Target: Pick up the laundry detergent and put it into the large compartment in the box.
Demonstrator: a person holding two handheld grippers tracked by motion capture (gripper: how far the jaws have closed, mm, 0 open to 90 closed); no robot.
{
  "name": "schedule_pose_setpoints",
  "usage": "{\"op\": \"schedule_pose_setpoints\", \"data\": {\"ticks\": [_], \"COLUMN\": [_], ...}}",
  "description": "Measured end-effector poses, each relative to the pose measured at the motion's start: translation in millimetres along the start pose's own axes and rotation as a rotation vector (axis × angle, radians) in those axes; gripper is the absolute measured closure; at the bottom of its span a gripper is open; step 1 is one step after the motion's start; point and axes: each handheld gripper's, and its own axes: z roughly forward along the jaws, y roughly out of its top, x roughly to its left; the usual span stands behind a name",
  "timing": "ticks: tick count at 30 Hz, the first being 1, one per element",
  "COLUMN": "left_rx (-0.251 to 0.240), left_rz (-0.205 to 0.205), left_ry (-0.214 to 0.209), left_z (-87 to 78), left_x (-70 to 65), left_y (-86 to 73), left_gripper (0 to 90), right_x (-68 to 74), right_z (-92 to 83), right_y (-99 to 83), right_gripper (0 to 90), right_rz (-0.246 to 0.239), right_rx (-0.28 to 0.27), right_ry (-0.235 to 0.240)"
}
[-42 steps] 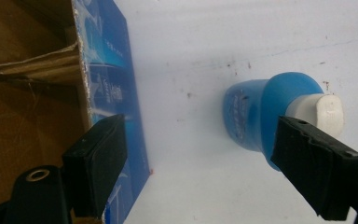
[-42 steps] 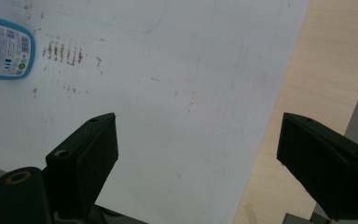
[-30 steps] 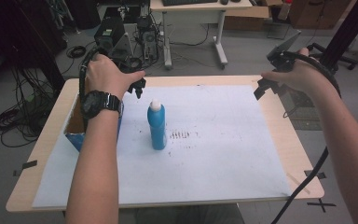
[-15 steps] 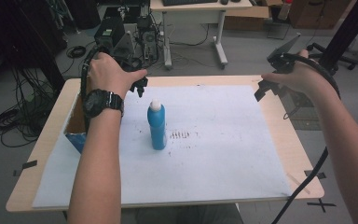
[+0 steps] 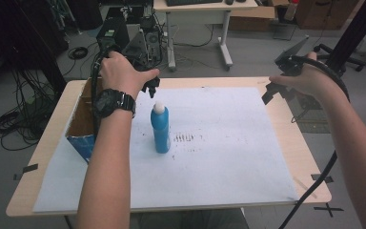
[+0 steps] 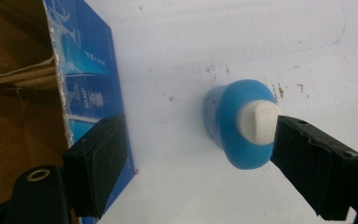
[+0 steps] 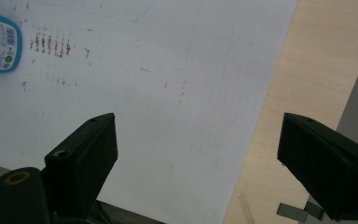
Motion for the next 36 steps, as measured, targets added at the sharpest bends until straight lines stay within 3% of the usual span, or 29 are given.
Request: {"op": "schedule_pose_setpoints", "data": {"ticks": [25,36], "left_rx": [0.024,0.052], "left_rz": [-0.034,-0.06], "left_ry": [0.007,0.014], "left_z": [11.0,26.6], "left_x": [-39.0,-43.1], "left_y": [-2.3,-3.5], "left_gripper": [19.7,20.0], "right_x": [-1.3,-4.8], "right_z": [0.6,4.7], "right_y": [-3.9,-4.5], "right_gripper": [12.0,12.0], "right_rz": [-0.013,-0.012], "right_rx": [0.003,0.012], "right_ry": [0.007,0.01]}}
